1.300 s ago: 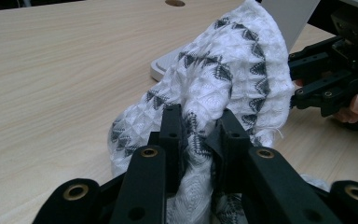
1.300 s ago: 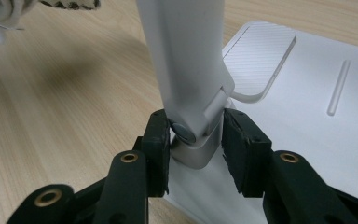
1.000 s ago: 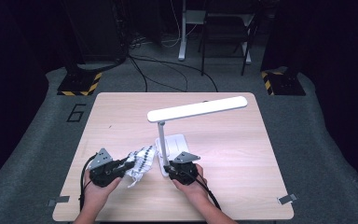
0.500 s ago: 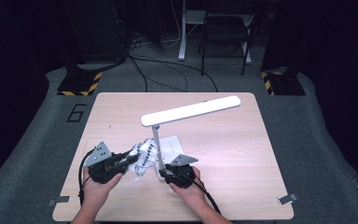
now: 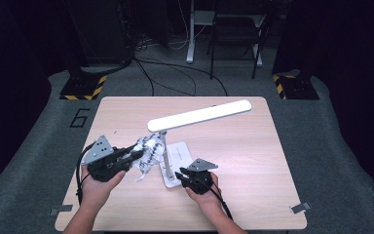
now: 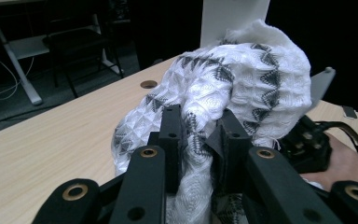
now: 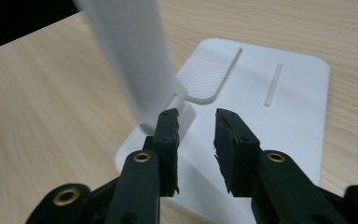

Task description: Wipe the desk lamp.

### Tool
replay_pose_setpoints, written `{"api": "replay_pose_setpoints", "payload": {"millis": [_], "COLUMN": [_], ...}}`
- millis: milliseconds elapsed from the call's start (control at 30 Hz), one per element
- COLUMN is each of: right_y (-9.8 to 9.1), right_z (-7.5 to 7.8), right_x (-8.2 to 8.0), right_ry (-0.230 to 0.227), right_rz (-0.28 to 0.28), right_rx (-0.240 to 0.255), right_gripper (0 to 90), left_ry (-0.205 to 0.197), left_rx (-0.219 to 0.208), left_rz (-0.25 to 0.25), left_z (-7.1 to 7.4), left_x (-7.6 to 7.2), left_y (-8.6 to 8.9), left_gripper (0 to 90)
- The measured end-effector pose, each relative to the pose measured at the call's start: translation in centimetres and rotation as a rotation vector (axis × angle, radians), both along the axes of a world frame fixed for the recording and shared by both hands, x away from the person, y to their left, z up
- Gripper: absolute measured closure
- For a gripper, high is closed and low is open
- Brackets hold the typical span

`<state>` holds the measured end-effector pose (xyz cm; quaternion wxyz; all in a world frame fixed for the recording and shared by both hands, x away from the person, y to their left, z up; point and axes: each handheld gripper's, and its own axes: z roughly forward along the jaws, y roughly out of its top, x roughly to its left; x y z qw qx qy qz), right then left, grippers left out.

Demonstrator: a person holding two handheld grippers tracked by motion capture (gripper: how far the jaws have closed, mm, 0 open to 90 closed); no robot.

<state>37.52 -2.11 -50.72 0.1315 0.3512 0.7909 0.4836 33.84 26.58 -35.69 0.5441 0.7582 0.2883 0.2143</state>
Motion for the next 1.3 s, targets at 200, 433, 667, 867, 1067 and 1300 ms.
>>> {"api": "replay_pose_setpoints", "payload": {"millis": [200, 433, 667, 867, 1067, 1300], "right_y": [0.7, 1.7, 2.7, 2.9, 3.0, 2.9], "right_z": [-0.4, -1.1, -1.4, -1.5, -1.5, -1.5], "right_x": [2.0, 3.0, 2.8, 2.6, 2.6, 2.6], "right_ry": [0.042, 0.049, 0.024, 0.019, 0.03, 0.038], "right_rz": [-0.046, -0.046, -0.039, -0.043, -0.025, -0.016], "right_rx": [-0.008, -0.014, -0.058, -0.062, -0.045, -0.044], "right_gripper": [70.6, 75.2, 77.0, 81.5, 89.9, 90.0], "left_ry": [-0.009, -0.012, -0.024, -0.037, -0.078, -0.085], "left_rx": [0.008, 0.01, 0.013, 0.014, 0.024, 0.03], "left_rz": [-0.002, -0.017, -0.028, -0.035, -0.033, -0.039], "left_z": [0.8, 1.2, 2.1, 3.0, 4.2, 4.6], "left_x": [0.3, 0.6, 0.7, 0.7, 1.1, 1.2], "left_y": [-0.4, -0.8, -1.5, -2.0, -2.3, -2.7], "left_gripper": [75.3, 75.4, 75.3, 75.3, 75.3, 75.3]}}
